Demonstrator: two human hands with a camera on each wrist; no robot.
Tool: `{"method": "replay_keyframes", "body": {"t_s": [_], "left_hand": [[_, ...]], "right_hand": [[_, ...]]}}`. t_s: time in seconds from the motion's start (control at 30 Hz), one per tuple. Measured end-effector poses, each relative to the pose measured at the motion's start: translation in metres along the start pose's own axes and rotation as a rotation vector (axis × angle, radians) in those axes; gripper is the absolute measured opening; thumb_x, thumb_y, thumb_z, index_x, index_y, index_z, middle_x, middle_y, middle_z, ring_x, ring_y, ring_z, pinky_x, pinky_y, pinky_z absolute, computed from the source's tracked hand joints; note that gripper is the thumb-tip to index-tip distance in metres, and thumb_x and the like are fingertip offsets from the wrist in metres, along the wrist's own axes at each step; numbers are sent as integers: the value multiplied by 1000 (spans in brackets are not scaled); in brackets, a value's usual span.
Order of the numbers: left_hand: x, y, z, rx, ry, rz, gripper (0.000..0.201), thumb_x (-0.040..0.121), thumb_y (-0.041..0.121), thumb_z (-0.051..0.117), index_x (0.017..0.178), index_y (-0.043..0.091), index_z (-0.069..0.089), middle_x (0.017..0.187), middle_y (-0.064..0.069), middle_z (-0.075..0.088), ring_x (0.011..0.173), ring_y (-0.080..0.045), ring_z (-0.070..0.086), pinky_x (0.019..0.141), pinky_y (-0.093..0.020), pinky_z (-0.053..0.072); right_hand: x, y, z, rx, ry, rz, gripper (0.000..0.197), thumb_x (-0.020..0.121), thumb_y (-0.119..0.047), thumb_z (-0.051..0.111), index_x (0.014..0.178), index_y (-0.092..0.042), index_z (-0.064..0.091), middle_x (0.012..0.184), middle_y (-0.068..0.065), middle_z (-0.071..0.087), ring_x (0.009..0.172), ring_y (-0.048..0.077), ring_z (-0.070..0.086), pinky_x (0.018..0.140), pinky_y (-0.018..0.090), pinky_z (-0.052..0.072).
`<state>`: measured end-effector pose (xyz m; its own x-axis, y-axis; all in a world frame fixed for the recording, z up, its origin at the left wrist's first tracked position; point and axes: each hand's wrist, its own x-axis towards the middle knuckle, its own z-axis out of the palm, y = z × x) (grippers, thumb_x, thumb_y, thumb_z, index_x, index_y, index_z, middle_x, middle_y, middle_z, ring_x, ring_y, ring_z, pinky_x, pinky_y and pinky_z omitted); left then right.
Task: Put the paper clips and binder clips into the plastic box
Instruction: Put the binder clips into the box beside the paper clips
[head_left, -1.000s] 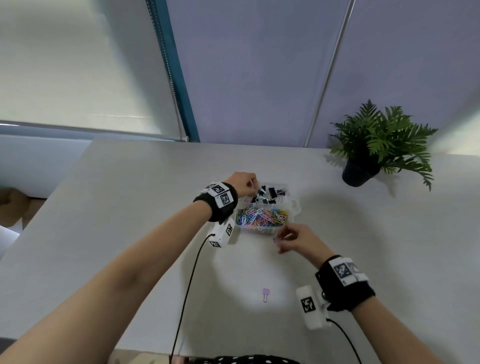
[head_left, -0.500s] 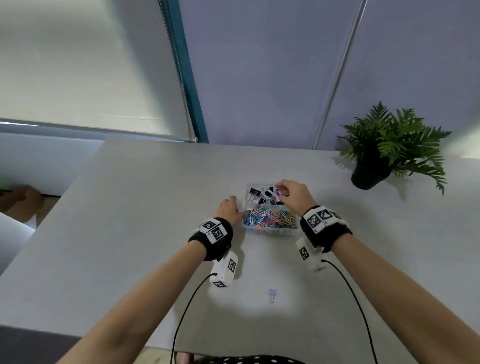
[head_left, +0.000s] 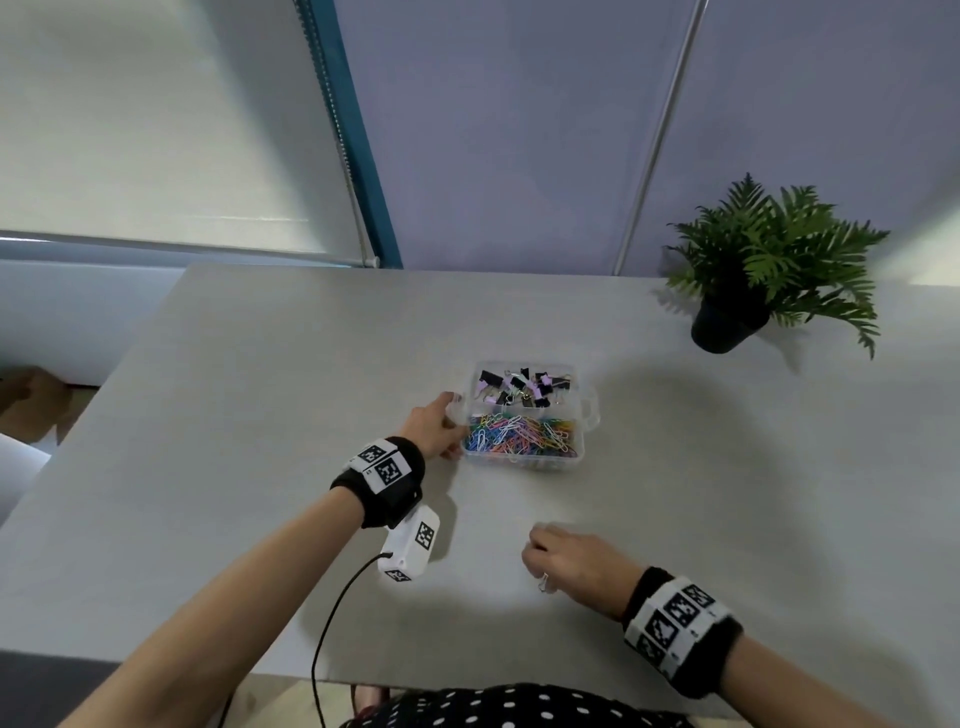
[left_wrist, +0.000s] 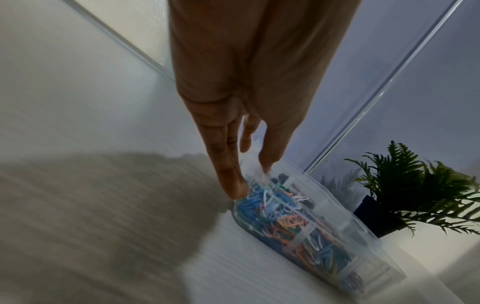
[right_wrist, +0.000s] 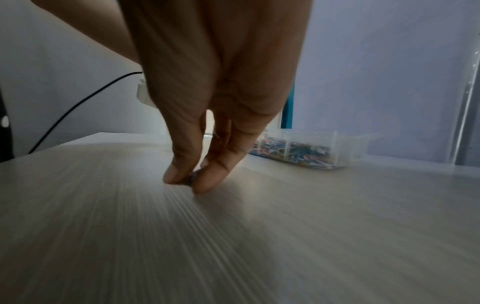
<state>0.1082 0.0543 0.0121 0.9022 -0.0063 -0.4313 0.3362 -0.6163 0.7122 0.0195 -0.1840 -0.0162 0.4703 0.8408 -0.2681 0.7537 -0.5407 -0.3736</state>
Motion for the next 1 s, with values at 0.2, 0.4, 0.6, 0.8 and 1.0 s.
{"method": "replay_keyframes", "body": {"t_s": [0.2, 0.4, 0.6, 0.8, 1.0], "left_hand": [[-35, -21, 1, -49, -31, 1, 51, 91, 12, 54, 137, 11, 32, 88, -8, 66, 60, -10, 64, 61, -17, 56], [-76, -37, 11, -133, -44, 12, 50, 91, 8, 54, 136, 14, 34, 80, -1, 63, 52, -3, 65, 58, -15, 55], [-100, -43, 22, -155, -94, 12, 52, 90, 6, 55, 137, 17, 35, 79, 1, 61, 67, -23, 69, 71, -30, 60], [-106, -45, 26, -217, -66, -13, 52, 90, 5, 54, 137, 16, 35, 80, 1, 60, 58, -11, 68, 67, -26, 60], [-107, -43, 27, -229, -79, -15, 51, 91, 6, 54, 136, 19, 35, 83, -2, 59, 60, -13, 69, 65, -24, 59]], "right_hand": [[-17, -1, 4, 177, 23, 10, 7, 77, -8, 38, 77, -15, 38, 86, 13, 52, 80, 27, 46, 63, 41, 47], [1, 2, -59, 514, 313, 133, 11, 81, -10, 65, 87, -13, 56, 77, -6, 57, 66, 1, 48, 62, 7, 38], [40, 31, -84, 413, 483, 262, 12, 85, -9, 60, 97, -8, 59, 96, 7, 66, 87, 18, 60, 82, 31, 52], [19, 30, -66, 74, 329, 68, 36, 72, 13, 57, 77, -20, 70, 135, 6, 52, 133, 30, 34, 102, 43, 37], [5, 24, -48, -99, 198, -13, 49, 64, 9, 47, 76, -33, 70, 147, 7, 37, 140, 32, 14, 104, 55, 36]]}}
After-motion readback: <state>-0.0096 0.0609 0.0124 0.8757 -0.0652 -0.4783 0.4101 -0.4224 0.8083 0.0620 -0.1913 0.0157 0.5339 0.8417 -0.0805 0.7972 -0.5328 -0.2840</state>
